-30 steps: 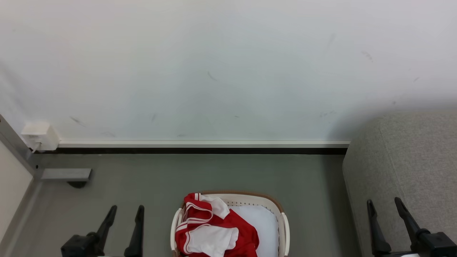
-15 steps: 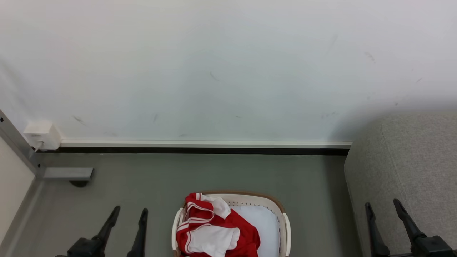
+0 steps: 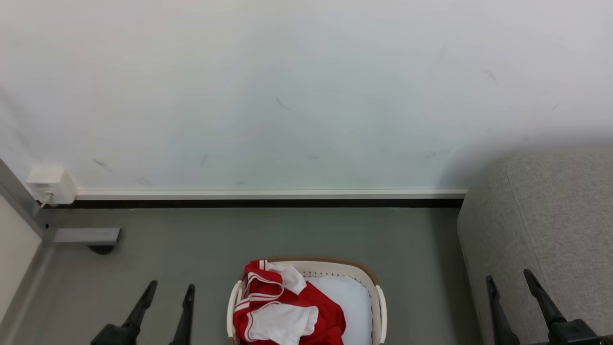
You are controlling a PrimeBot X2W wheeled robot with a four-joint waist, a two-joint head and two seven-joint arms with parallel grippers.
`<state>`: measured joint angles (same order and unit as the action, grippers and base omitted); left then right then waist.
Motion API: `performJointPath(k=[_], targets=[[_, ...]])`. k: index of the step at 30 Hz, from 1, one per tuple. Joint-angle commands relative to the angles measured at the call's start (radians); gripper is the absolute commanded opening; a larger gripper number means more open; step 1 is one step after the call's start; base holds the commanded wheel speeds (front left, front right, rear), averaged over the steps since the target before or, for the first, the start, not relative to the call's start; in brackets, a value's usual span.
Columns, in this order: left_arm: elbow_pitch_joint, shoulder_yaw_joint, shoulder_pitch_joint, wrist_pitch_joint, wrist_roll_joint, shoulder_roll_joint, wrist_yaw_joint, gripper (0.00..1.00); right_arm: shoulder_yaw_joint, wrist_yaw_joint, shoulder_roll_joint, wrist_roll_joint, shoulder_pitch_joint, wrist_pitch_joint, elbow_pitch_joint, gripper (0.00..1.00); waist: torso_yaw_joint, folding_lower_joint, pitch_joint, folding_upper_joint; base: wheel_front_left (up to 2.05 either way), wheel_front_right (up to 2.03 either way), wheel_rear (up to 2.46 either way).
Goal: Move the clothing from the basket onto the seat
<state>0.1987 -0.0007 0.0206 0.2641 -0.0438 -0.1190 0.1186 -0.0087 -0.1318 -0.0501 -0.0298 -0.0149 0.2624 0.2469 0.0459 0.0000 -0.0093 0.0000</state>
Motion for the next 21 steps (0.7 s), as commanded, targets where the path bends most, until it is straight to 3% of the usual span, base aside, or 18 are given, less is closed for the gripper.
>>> performJointPath(k=[1, 10, 21], targets=[[0.002, 0.009, 0.003, 0.001, 0.010, -0.001, 0.002, 1.00, -0.001, 0.002, -0.001, -0.008, 0.008, 0.004, -0.001, 1.00, -0.005, 0.0000, 0.004, 0.0000, 0.00, 0.00, 0.00], [0.018, -0.013, -0.059, 0.001, -0.016, -0.007, 0.011, 1.00, 0.007, 0.002, -0.001, -0.022, -0.043, 0.004, -0.023, 1.00, -0.053, 0.0000, 0.064, 0.0000, 0.00, 0.00, 0.00], [0.192, -0.231, -0.376, 0.001, -0.064, -0.096, 0.011, 1.00, 0.015, 0.002, -0.001, -0.002, -0.194, 0.002, -0.115, 1.00, -0.141, 0.0000, 0.368, 0.0000, 0.00, 0.00, 0.00]])
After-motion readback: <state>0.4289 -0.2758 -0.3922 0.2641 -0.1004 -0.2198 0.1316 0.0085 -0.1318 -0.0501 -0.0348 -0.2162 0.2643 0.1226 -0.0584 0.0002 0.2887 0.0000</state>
